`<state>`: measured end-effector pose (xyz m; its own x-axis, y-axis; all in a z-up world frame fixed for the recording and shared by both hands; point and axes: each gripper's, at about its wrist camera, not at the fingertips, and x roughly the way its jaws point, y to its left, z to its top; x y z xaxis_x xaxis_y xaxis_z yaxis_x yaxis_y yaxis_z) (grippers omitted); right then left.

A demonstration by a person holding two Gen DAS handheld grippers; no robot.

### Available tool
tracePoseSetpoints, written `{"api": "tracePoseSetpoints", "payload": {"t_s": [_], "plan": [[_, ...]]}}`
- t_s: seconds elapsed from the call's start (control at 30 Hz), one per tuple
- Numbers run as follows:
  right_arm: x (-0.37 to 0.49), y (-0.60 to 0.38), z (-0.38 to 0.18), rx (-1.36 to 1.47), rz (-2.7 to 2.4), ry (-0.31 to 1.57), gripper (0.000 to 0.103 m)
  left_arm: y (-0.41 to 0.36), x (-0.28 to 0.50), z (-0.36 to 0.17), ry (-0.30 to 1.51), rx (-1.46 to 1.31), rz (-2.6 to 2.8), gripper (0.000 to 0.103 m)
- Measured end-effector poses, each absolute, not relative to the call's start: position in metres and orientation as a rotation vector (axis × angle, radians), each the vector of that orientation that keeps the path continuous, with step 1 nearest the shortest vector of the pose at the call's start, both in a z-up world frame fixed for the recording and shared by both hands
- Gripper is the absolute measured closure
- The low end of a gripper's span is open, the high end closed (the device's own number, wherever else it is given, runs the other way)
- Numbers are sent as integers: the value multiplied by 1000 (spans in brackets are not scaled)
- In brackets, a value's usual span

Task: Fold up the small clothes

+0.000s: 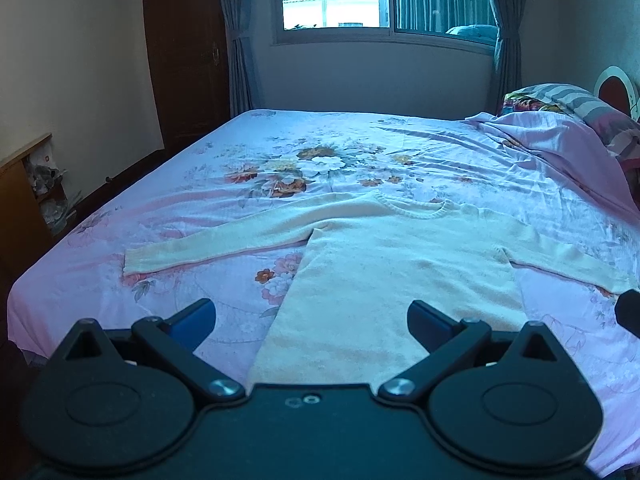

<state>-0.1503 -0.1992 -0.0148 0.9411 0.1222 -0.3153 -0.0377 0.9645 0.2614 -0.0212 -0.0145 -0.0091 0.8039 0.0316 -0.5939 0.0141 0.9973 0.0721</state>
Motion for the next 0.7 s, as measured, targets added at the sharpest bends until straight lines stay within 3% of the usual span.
{"api": "tracePoseSetpoints", "payload": {"t_s": [0.7], "plan": [[-137,-215,-29,244,-106,426,0,-24,-20,-24,677,98,-1,2]]}}
